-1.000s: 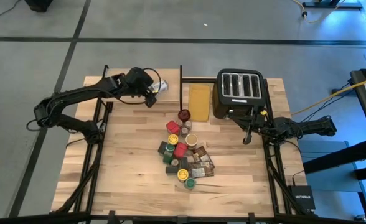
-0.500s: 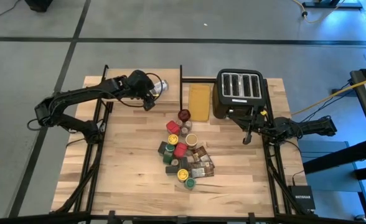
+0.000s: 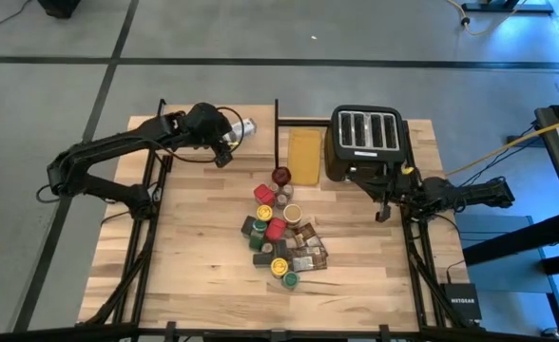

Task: Shelf spices
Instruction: Put the white seasoning bottle on the shelf

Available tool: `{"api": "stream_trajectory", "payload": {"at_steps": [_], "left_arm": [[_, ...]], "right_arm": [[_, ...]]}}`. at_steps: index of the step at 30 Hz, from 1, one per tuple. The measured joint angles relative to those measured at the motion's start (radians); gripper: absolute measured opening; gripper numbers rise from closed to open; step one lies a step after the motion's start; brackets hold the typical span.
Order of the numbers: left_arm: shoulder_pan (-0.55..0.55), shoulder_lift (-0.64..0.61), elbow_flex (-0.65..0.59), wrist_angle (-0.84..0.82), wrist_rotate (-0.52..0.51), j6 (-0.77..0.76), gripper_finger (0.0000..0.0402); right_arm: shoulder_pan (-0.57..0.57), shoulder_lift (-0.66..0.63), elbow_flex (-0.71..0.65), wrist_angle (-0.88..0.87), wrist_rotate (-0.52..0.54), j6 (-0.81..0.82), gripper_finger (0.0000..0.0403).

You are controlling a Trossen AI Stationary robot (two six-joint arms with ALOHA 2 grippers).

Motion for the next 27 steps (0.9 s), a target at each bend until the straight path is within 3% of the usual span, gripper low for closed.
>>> {"api": "stream_trajectory", "payload": {"at_steps": [6, 12, 14, 18, 21, 27], "left_arm": [[-0.109, -0.017, 0.038, -0.070, 0.007, 0.047, 0.0193], [-0.239, -0.021, 0.043, -0.076, 0.004, 0.047, 0.0192], [-0.284, -0.020, 0.043, -0.071, 0.008, 0.047, 0.0192], [-0.363, -0.020, 0.043, -0.023, 0.009, 0.043, 0.0192], [-0.414, -0.020, 0.043, 0.005, 0.007, 0.046, 0.0192], [-0.466, -0.020, 0.043, 0.057, 0.008, 0.048, 0.0192]], "right_arm": [[0.000, 0.096, 0.024, 0.154, -0.101, -0.044, 0.0012], [0.000, 0.399, 0.180, 0.197, -0.105, -0.108, 0.0076], [0.000, 0.536, 0.266, 0.190, -0.089, -0.143, 0.0100], [0.000, 0.815, 0.461, 0.175, 0.055, -0.270, 0.0147], [-0.014, 0.990, 0.633, 0.068, 0.115, -0.373, 0.0179], [-0.081, 1.288, 0.988, -0.202, 0.001, -0.387, 0.0228]]}}
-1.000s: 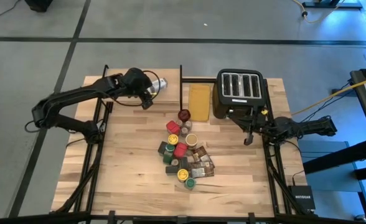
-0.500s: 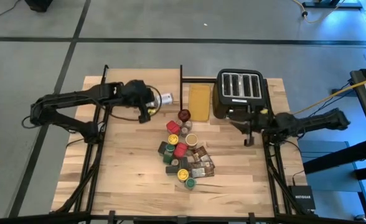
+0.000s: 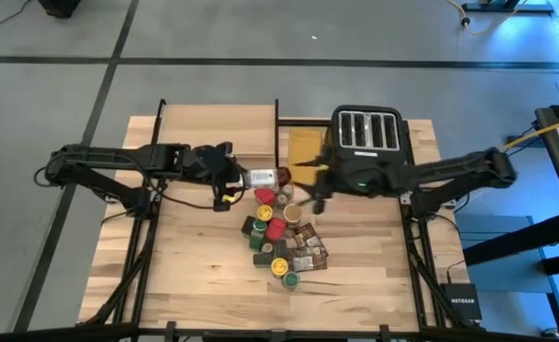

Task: Shelf spices
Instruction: Put the white seasoning bottle on the shelf

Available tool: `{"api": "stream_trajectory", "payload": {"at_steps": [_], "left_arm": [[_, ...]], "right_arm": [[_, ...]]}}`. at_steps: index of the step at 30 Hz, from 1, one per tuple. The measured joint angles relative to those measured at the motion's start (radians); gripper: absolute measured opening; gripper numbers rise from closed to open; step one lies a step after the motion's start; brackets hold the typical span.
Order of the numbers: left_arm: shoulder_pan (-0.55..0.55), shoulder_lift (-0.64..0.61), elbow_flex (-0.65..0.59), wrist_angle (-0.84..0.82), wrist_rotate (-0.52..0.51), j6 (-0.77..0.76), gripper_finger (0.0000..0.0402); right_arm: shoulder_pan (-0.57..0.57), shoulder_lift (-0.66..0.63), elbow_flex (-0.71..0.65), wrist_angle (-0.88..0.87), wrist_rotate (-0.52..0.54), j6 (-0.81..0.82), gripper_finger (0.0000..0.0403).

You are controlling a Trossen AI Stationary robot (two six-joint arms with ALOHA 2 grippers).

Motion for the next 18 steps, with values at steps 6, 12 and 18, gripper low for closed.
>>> {"api": "stream_trajectory", "payload": {"at_steps": [6, 12, 18], "left_arm": [[-0.014, 0.002, 0.000, 0.001, -0.002, -0.002, 0.0192], [-0.016, 0.003, 0.000, 0.001, 0.000, -0.007, 0.0192], [-0.043, 0.004, -0.002, -0.007, -0.021, -0.003, 0.0192]], "right_arm": [[-0.019, 0.234, 0.301, -0.183, -0.045, -0.015, 0.0251], [-0.028, 0.350, 0.482, -0.290, -0.093, -0.026, 0.0253], [-0.076, 0.388, 0.500, -0.357, -0.190, 0.022, 0.0253]]}}
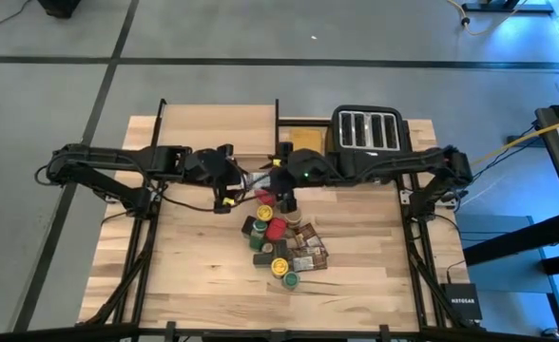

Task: Shelf spices
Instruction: Put the white seasoning bottle on the shelf

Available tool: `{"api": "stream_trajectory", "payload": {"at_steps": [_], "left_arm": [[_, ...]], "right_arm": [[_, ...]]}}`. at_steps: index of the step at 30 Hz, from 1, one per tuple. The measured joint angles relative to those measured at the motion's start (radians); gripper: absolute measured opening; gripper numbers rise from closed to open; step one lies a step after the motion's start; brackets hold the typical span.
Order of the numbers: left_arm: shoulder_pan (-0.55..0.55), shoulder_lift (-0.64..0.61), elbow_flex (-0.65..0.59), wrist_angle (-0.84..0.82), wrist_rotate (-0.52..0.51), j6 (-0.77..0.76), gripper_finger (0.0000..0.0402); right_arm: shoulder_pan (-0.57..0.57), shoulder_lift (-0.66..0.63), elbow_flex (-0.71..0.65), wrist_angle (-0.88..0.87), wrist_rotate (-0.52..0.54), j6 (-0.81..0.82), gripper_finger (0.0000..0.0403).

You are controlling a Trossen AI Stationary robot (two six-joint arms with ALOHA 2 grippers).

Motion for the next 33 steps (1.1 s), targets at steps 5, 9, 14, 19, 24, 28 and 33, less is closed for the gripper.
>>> {"api": "stream_trajectory", "payload": {"at_steps": [5, 9, 14, 19, 24, 28, 33], "left_arm": [[-0.006, 0.000, 0.000, 0.020, -0.006, 0.007, 0.0192], [-0.005, -0.001, 0.000, 0.041, -0.010, 0.009, 0.0192], [-0.005, -0.001, 0.000, 0.048, -0.009, 0.014, 0.0192], [-0.005, -0.002, 0.000, 0.050, -0.022, 0.025, 0.0192], [-0.005, -0.002, 0.001, 0.068, -0.022, 0.031, 0.0200], [-0.005, -0.003, 0.002, 0.073, -0.010, 0.023, 0.0225], [-0.009, -0.034, 0.002, 0.053, -0.034, 0.041, 0.0240]], "right_arm": [[-0.016, 0.003, 0.001, -0.018, -0.118, 0.058, 0.0253], [-0.014, 0.008, 0.001, -0.022, -0.119, 0.062, 0.0253], [-0.014, 0.042, -0.001, -0.046, -0.118, 0.060, 0.0244], [-0.015, 0.045, -0.001, -0.035, -0.110, 0.055, 0.0211], [-0.014, 0.027, -0.001, -0.044, -0.083, 0.042, 0.0211], [-0.013, -0.008, -0.001, -0.079, -0.082, 0.019, 0.0210], [-0.013, -0.090, -0.001, -0.210, -0.129, 0.068, 0.0210]]}}
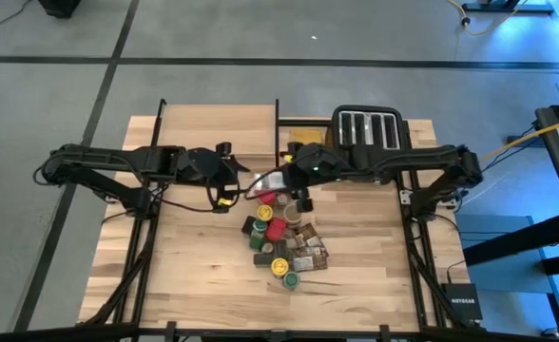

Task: Shelf spices
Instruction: Put the white seasoning bottle on the shelf

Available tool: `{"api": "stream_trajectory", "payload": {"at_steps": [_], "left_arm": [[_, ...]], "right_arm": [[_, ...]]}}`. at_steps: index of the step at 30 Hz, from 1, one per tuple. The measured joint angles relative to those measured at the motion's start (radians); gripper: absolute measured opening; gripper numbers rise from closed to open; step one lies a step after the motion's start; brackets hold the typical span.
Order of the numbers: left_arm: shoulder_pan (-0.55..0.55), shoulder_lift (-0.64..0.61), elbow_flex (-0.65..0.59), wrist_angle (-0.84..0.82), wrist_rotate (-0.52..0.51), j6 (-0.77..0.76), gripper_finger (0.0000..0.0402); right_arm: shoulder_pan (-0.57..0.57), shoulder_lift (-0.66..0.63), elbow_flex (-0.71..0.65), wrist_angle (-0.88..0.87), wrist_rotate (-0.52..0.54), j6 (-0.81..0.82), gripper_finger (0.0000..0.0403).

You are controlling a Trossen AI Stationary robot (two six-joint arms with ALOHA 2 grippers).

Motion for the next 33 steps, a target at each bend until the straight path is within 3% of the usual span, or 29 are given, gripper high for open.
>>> {"api": "stream_trajectory", "payload": {"at_steps": [7, 12, 16, 22, 27, 33], "left_arm": [[-0.037, 0.000, 0.000, 0.094, -0.008, 0.127, 0.0244], [-0.082, 0.060, 0.000, 0.109, 0.004, 0.280, 0.0245], [-0.120, 0.107, -0.001, 0.165, -0.043, 0.400, 0.0245], [-0.162, 0.127, -0.001, 0.259, -0.281, 0.512, 0.0245], [-0.183, 0.127, -0.001, 0.352, -0.287, 0.525, 0.0246], [-0.187, 0.131, -0.001, 0.352, -0.281, 0.541, 0.0246]], "right_arm": [[-0.051, -0.033, -0.012, -0.106, -0.310, 0.140, 0.0209], [-0.111, -0.033, -0.065, -0.056, -0.400, 0.152, 0.0209], [-0.156, -0.035, -0.097, 0.008, -0.542, 0.155, 0.0209], [-0.167, -0.035, -0.125, 0.046, -0.573, 0.168, 0.0208], [-0.164, -0.034, -0.130, 0.081, -0.593, 0.166, 0.0208], [-0.163, -0.033, -0.130, 0.106, -0.630, 0.170, 0.0208]]}}
